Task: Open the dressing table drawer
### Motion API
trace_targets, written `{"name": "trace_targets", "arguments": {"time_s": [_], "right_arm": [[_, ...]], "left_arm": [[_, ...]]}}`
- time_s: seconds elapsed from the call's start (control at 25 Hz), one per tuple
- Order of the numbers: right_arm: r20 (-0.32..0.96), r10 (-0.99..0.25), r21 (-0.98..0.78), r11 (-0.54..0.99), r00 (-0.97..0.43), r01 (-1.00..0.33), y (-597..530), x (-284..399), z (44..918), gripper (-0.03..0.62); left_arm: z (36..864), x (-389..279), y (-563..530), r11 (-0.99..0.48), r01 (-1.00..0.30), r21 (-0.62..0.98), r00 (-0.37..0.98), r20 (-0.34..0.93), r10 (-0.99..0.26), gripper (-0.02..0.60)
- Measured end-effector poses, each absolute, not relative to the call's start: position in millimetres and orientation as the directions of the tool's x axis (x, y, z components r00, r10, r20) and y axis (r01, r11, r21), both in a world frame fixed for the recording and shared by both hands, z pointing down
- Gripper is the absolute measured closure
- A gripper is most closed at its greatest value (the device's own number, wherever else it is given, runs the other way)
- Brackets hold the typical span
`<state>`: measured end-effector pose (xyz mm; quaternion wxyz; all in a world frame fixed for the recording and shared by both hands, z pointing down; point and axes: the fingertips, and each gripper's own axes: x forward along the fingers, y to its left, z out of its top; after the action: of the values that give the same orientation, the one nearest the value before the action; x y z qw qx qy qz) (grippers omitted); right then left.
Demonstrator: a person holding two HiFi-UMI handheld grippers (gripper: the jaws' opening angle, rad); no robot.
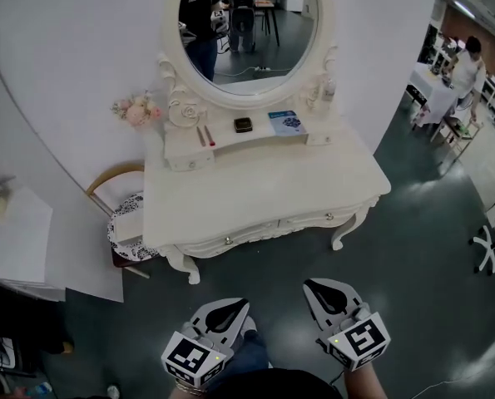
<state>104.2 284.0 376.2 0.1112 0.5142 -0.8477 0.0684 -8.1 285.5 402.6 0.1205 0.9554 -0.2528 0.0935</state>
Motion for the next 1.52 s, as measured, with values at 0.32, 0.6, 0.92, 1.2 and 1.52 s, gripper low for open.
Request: {"name": "trace_targets", "arguments": {"time_s": [0.32,0.6,0.92,1.2,1.52], "right_arm": [[0.275,-0.868,-0.008,0.428,-0.414,-0.904,222.7,102.3,374.7,0.574],[0.276,-0.849,-0.012,0.465,-0.450,-0.885,193.9,92.6,374.6,0.574],[0.291,-0.806,-0.029,0.531,-0.516,-0.847,149.9,105.0,383.4,0.574],[0.291,-0.721,-0.042,0.647,-0.629,-0.761,100.6,117.4,379.8,0.574],[0.294,-0.638,-0.052,0.733,-0.712,-0.678,54.6,135.8,384.3,0.574]], "left_arm": [[400.2,-9.5,214.1,-0.855,-0.484,0.186,0.867,0.234,-0.440,0.569],[405.0,-10.5,176.4,-0.842,-0.499,0.204,0.860,0.240,-0.451,0.569],[416.0,2.5,141.1,-0.802,-0.553,0.227,0.828,0.255,-0.499,0.569],[417.4,14.8,100.3,-0.717,-0.655,0.238,0.755,0.254,-0.605,0.569],[416.6,31.1,60.3,-0.630,-0.742,0.231,0.670,0.234,-0.704,0.569]]}}
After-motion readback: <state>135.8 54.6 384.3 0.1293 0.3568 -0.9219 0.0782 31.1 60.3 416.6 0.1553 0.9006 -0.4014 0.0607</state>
